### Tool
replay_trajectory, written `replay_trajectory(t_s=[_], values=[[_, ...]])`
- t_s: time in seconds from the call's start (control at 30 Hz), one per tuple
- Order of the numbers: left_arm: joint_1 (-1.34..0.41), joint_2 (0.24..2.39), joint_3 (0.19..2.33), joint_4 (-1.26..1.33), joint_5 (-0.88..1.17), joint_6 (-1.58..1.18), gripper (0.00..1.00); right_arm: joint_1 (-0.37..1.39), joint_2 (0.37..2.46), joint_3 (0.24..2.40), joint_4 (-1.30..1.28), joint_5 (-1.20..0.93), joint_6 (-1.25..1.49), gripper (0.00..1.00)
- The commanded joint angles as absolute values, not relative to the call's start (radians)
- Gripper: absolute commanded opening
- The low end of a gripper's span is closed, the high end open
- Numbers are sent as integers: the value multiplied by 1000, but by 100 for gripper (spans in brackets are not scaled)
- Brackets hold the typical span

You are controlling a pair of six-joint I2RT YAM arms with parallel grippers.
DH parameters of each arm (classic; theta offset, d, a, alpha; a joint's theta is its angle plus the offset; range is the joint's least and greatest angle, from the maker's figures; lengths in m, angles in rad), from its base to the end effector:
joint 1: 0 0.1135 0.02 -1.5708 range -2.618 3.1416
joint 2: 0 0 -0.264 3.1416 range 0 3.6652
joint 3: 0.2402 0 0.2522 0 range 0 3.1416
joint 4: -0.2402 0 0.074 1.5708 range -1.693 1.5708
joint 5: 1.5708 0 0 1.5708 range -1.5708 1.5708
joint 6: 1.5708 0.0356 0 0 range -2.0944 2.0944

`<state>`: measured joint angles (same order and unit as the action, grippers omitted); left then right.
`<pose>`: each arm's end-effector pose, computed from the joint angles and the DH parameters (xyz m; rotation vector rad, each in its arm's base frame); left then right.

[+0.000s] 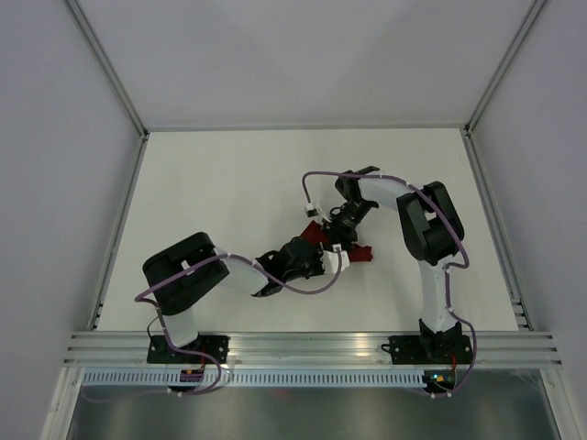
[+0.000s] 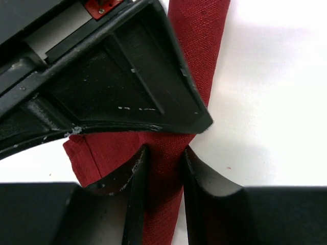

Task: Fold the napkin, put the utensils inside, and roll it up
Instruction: Roll the napkin at the center of the board.

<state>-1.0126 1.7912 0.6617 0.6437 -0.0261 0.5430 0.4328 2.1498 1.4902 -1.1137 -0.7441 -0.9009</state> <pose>0.1774 -0.2824 0.1241 1.4387 1.4839 -0.2636 0.3300 0.1790 0.1336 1.7018 -2.3478 -1.1681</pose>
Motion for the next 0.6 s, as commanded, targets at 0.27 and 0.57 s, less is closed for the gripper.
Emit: replay_trajectory(t_s=[0.27,0.57], values=[[-913,1815,735,427,234,391,2,293,1938,1457,-953,-701,-783,55],[-782,1862,879,166,567,301,3,101,1695,1255,-634,-750,-632,54]])
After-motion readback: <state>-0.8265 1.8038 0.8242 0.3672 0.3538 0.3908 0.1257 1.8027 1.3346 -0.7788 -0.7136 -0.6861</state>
